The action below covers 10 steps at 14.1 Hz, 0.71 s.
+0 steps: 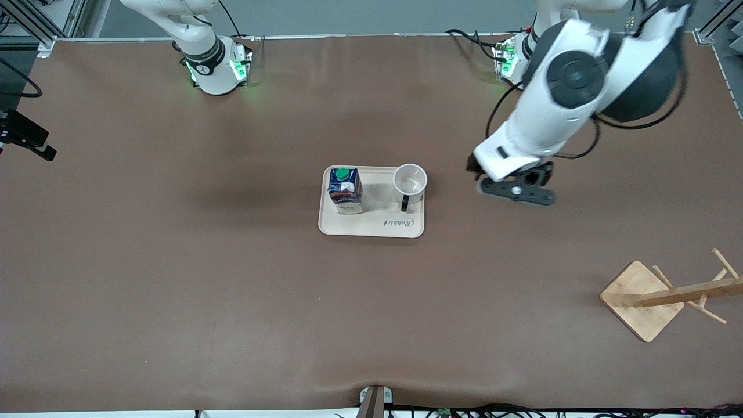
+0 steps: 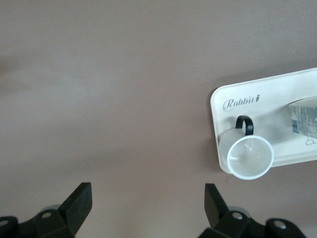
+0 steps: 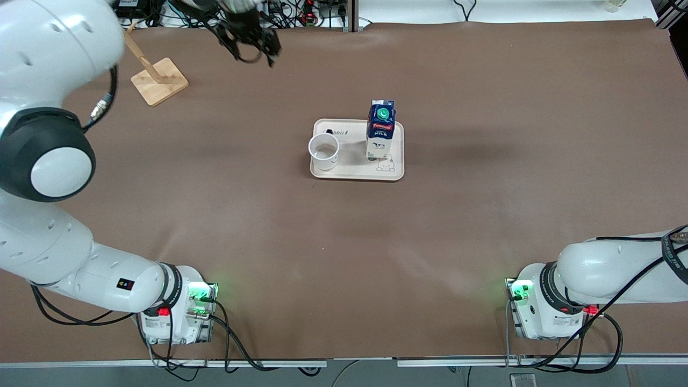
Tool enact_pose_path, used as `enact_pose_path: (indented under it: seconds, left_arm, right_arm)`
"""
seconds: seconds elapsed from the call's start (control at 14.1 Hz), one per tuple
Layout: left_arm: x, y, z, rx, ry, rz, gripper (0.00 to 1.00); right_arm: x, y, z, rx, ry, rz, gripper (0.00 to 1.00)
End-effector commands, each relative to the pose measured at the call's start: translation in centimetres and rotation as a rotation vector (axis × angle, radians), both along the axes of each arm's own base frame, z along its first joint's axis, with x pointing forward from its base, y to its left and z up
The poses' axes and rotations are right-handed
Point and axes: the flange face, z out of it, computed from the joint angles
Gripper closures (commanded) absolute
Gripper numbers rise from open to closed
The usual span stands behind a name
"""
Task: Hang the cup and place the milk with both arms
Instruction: 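Lower the left gripper and grasp the white mug by its rim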
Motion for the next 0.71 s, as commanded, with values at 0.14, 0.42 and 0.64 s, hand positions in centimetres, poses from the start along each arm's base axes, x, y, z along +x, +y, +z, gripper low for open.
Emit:
enact_pose_path:
  seconds: [0.14,0.42,0.64]
  left_arm:
    - [-3.3,-3.9,-8.7,-0.007,0.017,-0.043,0.0]
    - [-5.6,-6.1,-15.0,0.006,0.053,-0.054,0.07]
    - [-7.1,-8.8,-18.5,0.006,0.056,0.011,0.11]
  right_arm:
    - [0.1,0.0,-0.8,0.002,0.049,-0.011,0.0]
    - [0.2,0.3,-1.4,0.003,0.068,0.004,0.0]
    - [0.4,1.0,-1.2,0.016,0.061,0.013,0.0]
